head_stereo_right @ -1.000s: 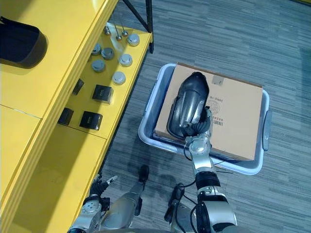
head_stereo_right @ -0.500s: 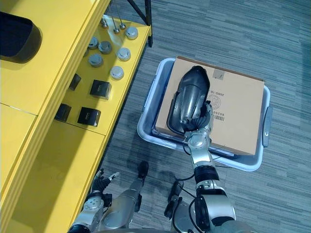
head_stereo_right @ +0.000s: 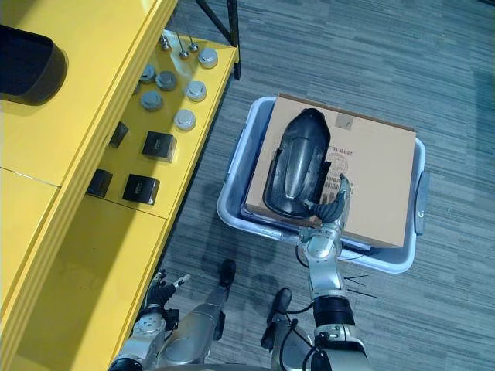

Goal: Walk over and take plastic housings, then place them on the shelf

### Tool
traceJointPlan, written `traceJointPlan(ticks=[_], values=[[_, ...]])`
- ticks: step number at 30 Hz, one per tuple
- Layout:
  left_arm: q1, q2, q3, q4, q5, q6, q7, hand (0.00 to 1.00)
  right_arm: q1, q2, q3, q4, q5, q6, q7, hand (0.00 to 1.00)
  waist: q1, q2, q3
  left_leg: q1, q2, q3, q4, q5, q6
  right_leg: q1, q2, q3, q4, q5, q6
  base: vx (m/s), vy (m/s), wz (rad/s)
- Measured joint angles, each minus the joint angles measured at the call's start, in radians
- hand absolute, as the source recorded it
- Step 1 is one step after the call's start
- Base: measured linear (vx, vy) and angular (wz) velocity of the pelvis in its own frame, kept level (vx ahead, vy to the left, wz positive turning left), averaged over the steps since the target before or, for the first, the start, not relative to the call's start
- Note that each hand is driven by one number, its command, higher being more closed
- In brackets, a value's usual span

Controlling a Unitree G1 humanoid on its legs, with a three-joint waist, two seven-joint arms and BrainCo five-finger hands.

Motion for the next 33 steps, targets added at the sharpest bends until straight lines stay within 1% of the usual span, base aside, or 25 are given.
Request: traceJointPlan(ticks=[4, 9, 12, 14, 18, 19, 22, 24, 25, 28, 29, 31, 33], values=[[0.003, 0.0, 0.0, 0.011, 0.0, 0.002, 0.0, 0.0, -0.002, -0.004, -0.005, 0.0, 0.0, 0.005, -0.001, 0.0, 0.001, -0.014, -0.008, -0.012, -0.001, 0.0, 0.0, 0.004, 0.005, -0.012, 0.0, 0.001, 0.0, 0.0, 0.0, 0.03, -0.004, 0.0], [0.002, 0.0, 0.001, 0.012, -0.001, 0.005, 0.0, 0.0, -0.024, -0.006, -0.013, 0.003, 0.002, 0.011, -0.002, 0.0, 0.001, -0.015, -0.009, -0.014, -0.001, -0.002, 0.0, 0.004, 0.005, -0.014, 0.0, 0.001, -0.001, -0.001, -0.001, 0.01, -0.001, 0.0], [0.003, 0.0, 0.001, 0.012, -0.001, 0.006, 0.002, 0.0, -0.062, -0.02, -0.035, 0.021, 0.014, 0.027, -0.017, 0.0, 0.001, -0.015, -0.009, -0.024, -0.001, -0.003, 0.0, 0.004, 0.005, -0.024, 0.001, 0.0, 0.001, -0.001, -0.001, 0.0, 0.0, 0.0], [0.003, 0.001, 0.002, 0.014, -0.001, 0.006, 0.004, 0.0, -0.09, -0.033, -0.049, 0.061, 0.023, 0.037, -0.021, 0.0, 0.002, -0.015, -0.009, -0.027, -0.001, -0.004, 0.0, 0.004, 0.005, -0.026, 0.0, 0.0, 0.002, -0.001, -0.001, 0.0, 0.0, 0.0], [0.003, 0.004, 0.003, 0.019, -0.002, 0.006, 0.005, 0.0, -0.181, -0.069, -0.064, 0.197, 0.052, 0.061, -0.019, 0.0, 0.002, -0.017, -0.01, -0.029, -0.001, -0.004, 0.0, 0.004, 0.005, -0.029, 0.0, 0.0, 0.002, -0.001, -0.001, 0.0, 0.0, 0.0], [0.003, 0.005, 0.003, 0.019, -0.002, 0.006, 0.006, 0.0, -0.222, -0.076, -0.083, 0.242, 0.053, 0.079, -0.018, 0.0, 0.003, -0.017, -0.01, -0.03, -0.001, -0.003, 0.0, 0.004, 0.005, -0.03, 0.0, 0.001, 0.001, -0.001, -0.001, 0.0, 0.0, 0.0], [0.002, 0.007, 0.003, 0.019, -0.003, 0.006, 0.012, 0.0, -0.307, -0.11, -0.096, 0.351, 0.058, 0.111, -0.016, 0.0, 0.004, -0.018, -0.01, -0.032, 0.0, -0.002, 0.001, 0.004, 0.006, -0.033, 0.0, 0.002, 0.001, 0.0, -0.001, 0.0, 0.0, 0.0], [0.001, 0.007, 0.003, 0.019, -0.003, 0.006, 0.024, 0.0, -0.354, -0.12, -0.109, 0.409, 0.06, 0.124, -0.012, 0.0, 0.004, -0.018, -0.01, -0.032, 0.0, 0.0, 0.001, 0.004, 0.006, -0.034, 0.0, 0.004, 0.001, 0.0, -0.001, 0.0, 0.0, 0.0], [0.0, 0.008, 0.002, 0.018, -0.003, 0.006, 0.024, 0.0, -0.386, -0.126, -0.122, 0.452, 0.06, 0.13, 0.0, 1.0, 0.005, -0.018, -0.01, -0.032, 0.0, 0.0, 0.001, 0.004, 0.006, -0.035, 0.0, 0.004, 0.001, 0.0, -0.001, 0.0, 0.0, 0.0], [-0.006, 0.008, 0.002, 0.018, -0.003, 0.006, 0.024, 0.0, -0.462, -0.149, -0.132, 0.569, 0.042, 0.141, 0.016, 1.0, 0.007, -0.018, -0.009, -0.032, 0.001, 0.001, 0.001, 0.005, 0.006, -0.035, 0.001, 0.005, 0.001, 0.0, -0.001, 0.0, 0.0, 0.0], [-0.007, 0.008, 0.001, 0.018, -0.003, 0.006, 0.024, 0.0, -0.475, -0.151, -0.133, 0.585, 0.035, 0.144, 0.018, 1.0, 0.008, -0.019, -0.009, -0.032, 0.001, 0.001, 0.001, 0.005, 0.006, -0.035, 0.001, 0.005, 0.001, 0.0, -0.001, 0.0, 0.0, 0.0], [-0.01, 0.008, 0.0, 0.018, -0.003, 0.006, 0.024, 0.0, -0.525, -0.184, -0.133, 0.648, 0.009, 0.158, 0.03, 1.0, 0.007, -0.021, -0.008, -0.032, 0.001, 0.001, 0.001, 0.005, 0.006, -0.036, 0.001, 0.006, 0.001, 0.001, -0.002, 0.0, 0.0, 0.0], [-0.011, 0.01, 0.0, 0.018, -0.005, 0.006, 0.024, 0.0, -0.559, -0.203, -0.132, 0.688, 0.001, 0.159, 0.049, 1.0, 0.008, -0.025, -0.006, -0.033, 0.003, 0.002, 0.001, 0.005, 0.006, -0.037, 0.003, 0.009, 0.002, 0.001, -0.002, -0.01, 0.005, -0.04]])
